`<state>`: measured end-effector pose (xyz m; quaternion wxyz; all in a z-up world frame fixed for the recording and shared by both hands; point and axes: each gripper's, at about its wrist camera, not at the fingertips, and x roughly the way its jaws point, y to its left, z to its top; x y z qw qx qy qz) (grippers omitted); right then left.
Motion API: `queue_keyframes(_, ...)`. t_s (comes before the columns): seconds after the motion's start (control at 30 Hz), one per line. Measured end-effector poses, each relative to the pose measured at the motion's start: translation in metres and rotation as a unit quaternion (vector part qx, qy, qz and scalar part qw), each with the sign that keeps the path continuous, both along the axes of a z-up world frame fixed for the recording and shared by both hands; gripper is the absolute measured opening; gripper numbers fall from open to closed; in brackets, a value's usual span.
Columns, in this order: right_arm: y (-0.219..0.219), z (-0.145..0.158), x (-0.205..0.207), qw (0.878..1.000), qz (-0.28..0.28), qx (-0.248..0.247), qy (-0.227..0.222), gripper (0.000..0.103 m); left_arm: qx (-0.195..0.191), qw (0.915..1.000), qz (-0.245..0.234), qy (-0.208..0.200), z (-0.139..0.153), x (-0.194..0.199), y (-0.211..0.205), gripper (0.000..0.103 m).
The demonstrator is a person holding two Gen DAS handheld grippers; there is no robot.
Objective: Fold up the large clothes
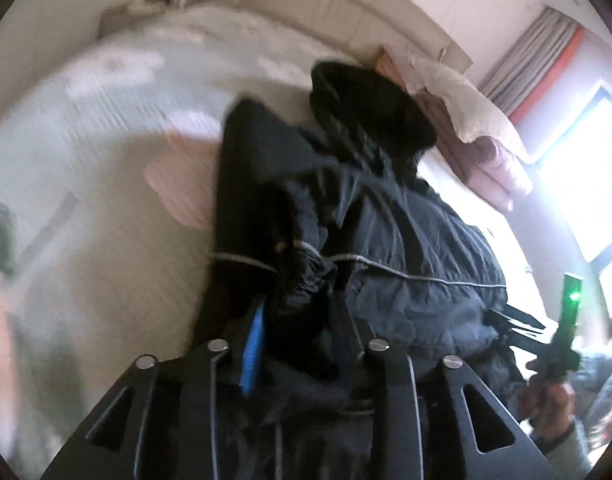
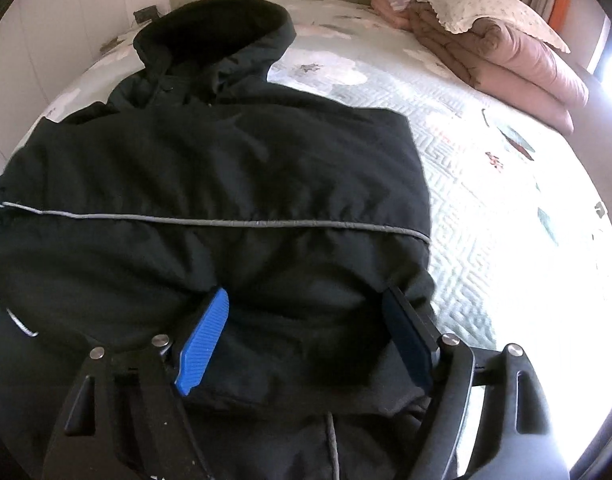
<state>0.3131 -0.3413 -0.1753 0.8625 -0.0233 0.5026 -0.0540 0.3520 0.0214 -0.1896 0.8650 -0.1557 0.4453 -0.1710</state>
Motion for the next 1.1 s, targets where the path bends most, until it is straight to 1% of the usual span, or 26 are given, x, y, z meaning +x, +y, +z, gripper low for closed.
queue_keyframes(0.07, 0.002, 0.015, -0.012, 1.000, 0.011, 0.020, -0.019, 0.081, 0.024, 0.9992, 0.004, -0.033, 0.020, -0.010, 0.001, 0.039)
queue_keyframes(0.1, 0.006, 0.025, -0.020, 0.998, 0.025, 0.038, -0.038, 0.081, 0.029, 0.9982, -0.001, -0.053, 0.031, -0.016, 0.002, 0.045)
queue_keyframes(0.13, 0.011, 0.033, -0.028, 0.997, 0.036, 0.044, -0.053, 0.081, 0.033, 0.9975, -0.005, -0.062, 0.039, -0.021, 0.000, 0.049)
queue_keyframes(0.17, 0.017, 0.036, -0.030, 0.997, 0.042, 0.039, -0.059, 0.081, 0.038, 0.9967, -0.011, -0.070, 0.045, -0.023, -0.002, 0.049)
queue_keyframes(0.23, 0.029, 0.030, -0.028, 0.997, 0.049, 0.020, -0.047, 0.081, 0.047, 0.9955, -0.035, -0.075, 0.051, -0.022, -0.016, 0.049)
queue_keyframes(0.27, 0.033, 0.021, -0.023, 0.998, 0.053, 0.013, -0.033, 0.081, 0.051, 0.9950, -0.042, -0.075, 0.048, -0.022, -0.019, 0.049)
queue_keyframes(0.3, 0.035, 0.009, -0.017, 0.999, 0.051, 0.010, -0.015, 0.080, 0.059, 0.9944, -0.052, -0.070, 0.045, -0.018, -0.030, 0.049)
queue_keyframes(0.33, 0.034, 0.000, -0.016, 0.999, 0.049, 0.015, -0.003, 0.079, 0.065, 0.9942, -0.059, -0.063, 0.037, -0.015, -0.038, 0.049)
queue_keyframes(0.37, 0.033, -0.009, -0.015, 0.999, 0.045, 0.020, 0.005, 0.079, 0.070, 0.9942, -0.067, -0.047, 0.025, -0.011, -0.046, 0.049)
queue_keyframes(0.4, 0.030, -0.014, -0.013, 0.999, 0.047, 0.024, -0.001, 0.079, 0.078, 0.9941, -0.069, -0.031, 0.014, -0.004, -0.049, 0.049)
queue_keyframes(0.43, 0.029, -0.015, -0.013, 0.998, 0.052, 0.026, -0.010, 0.080, 0.095, 0.9932, -0.067, -0.011, -0.002, 0.003, -0.053, 0.048)
queue_keyframes(0.47, 0.029, -0.017, -0.013, 0.998, 0.061, 0.026, -0.017, 0.080, 0.103, 0.9923, -0.069, -0.006, -0.015, 0.006, -0.055, 0.048)
queue_keyframes(0.53, 0.029, -0.019, -0.015, 0.997, 0.072, 0.024, -0.027, 0.081, 0.100, 0.9919, -0.070, -0.036, -0.018, 0.003, -0.058, 0.048)
queue_keyframes(0.57, 0.030, -0.021, -0.016, 0.996, 0.079, 0.021, -0.034, 0.081, 0.100, 0.9915, -0.071, -0.042, -0.017, 0.001, -0.057, 0.048)
queue_keyframes(0.6, 0.030, -0.021, -0.018, 0.995, 0.085, 0.019, -0.038, 0.081, 0.096, 0.9917, -0.071, -0.047, -0.016, -0.002, -0.056, 0.048)
queue_keyframes(0.63, 0.030, -0.021, -0.018, 0.995, 0.089, 0.020, -0.039, 0.081, 0.084, 0.9927, -0.071, -0.050, -0.013, -0.005, -0.052, 0.049)
queue_keyframes(0.7, 0.026, -0.016, -0.016, 0.995, 0.091, 0.033, -0.031, 0.081, 0.058, 0.9949, -0.070, -0.043, -0.007, -0.008, -0.042, 0.049)
queue_keyframes(0.77, 0.020, -0.005, -0.018, 0.994, 0.087, 0.055, -0.022, 0.077, 0.031, 0.9968, -0.066, -0.034, 0.006, -0.005, -0.036, 0.048)
queue_keyframes(0.8, 0.015, 0.007, -0.016, 0.994, 0.083, 0.072, -0.019, 0.076, 0.015, 0.9971, -0.066, -0.035, 0.017, -0.002, -0.035, 0.048)
queue_keyframes(0.87, 0.009, 0.029, -0.013, 0.992, 0.076, 0.094, -0.030, 0.075, -0.007, 0.9963, -0.072, -0.047, 0.047, 0.004, -0.036, 0.049)
queue_keyframes(0.9, 0.008, 0.042, -0.008, 0.992, 0.073, 0.098, -0.040, 0.075, -0.010, 0.9956, -0.080, -0.049, 0.057, 0.010, -0.042, 0.049)
queue_keyframes(0.93, 0.007, 0.053, 0.000, 0.991, 0.071, 0.099, -0.046, 0.075, -0.007, 0.9950, -0.088, -0.046, 0.063, 0.018, -0.049, 0.051)
queue_keyframes(0.97, 0.008, 0.063, 0.011, 0.992, 0.067, 0.096, -0.050, 0.075, 0.005, 0.9947, -0.095, -0.039, 0.067, 0.029, -0.059, 0.051)
queue_keyframes(1.0, 0.009, 0.066, 0.021, 0.992, 0.061, 0.093, -0.052, 0.075, 0.013, 0.9947, -0.097, -0.031, 0.066, 0.037, -0.064, 0.051)
queue_keyframes(1.07, 0.008, 0.061, 0.049, 0.994, 0.043, 0.096, -0.040, 0.075, 0.031, 0.9951, -0.094, 0.010, 0.049, 0.062, -0.077, 0.051)
queue_keyframes(1.1, 0.007, 0.054, 0.058, 0.994, 0.032, 0.097, -0.029, 0.075, 0.048, 0.9940, -0.089, 0.042, 0.034, 0.074, -0.083, 0.051)
